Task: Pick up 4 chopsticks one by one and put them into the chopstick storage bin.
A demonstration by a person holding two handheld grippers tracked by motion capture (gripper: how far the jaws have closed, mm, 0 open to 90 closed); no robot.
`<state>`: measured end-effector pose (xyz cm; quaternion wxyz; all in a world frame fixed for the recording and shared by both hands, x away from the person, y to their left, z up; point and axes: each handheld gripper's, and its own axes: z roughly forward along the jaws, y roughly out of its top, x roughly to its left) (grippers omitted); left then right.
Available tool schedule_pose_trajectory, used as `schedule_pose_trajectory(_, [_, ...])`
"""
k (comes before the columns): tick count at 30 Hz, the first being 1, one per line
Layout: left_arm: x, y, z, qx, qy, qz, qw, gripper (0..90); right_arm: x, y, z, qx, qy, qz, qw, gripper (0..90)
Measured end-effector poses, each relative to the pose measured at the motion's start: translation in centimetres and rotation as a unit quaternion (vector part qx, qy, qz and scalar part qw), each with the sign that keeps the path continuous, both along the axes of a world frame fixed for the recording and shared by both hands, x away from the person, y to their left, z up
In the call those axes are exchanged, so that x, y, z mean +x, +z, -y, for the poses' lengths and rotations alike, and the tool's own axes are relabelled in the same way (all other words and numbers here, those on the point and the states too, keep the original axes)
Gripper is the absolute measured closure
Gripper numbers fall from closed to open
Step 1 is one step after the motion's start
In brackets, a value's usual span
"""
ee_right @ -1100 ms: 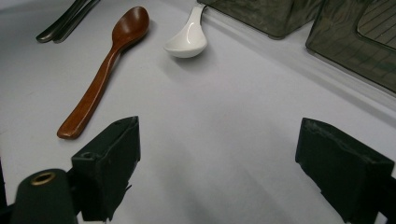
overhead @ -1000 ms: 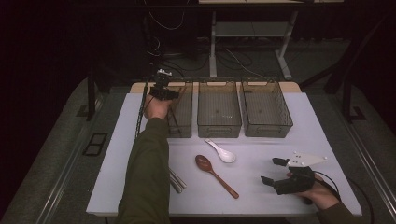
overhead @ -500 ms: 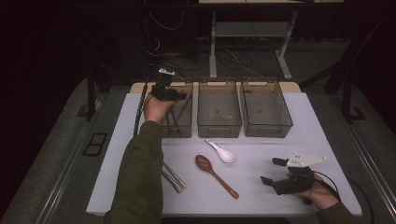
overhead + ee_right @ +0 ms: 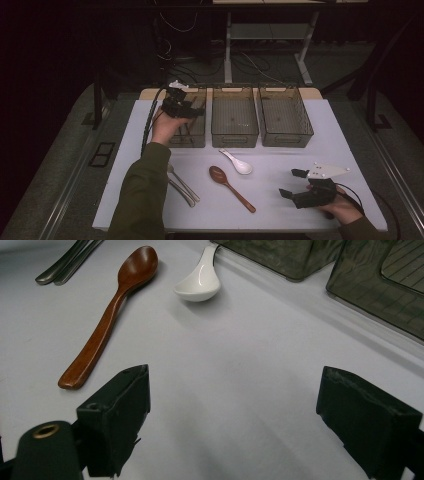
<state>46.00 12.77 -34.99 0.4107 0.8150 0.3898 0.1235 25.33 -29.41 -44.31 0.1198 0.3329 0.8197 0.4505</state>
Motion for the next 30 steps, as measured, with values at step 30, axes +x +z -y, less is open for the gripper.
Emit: schedule_pose_trajectory(30, [-10.7,-2.7,1.4,-0.021,-0.065,0.015,0.9975,20.6,-0.1,0.0,0.0,0.004,0.007,0.005,1.0,13.9])
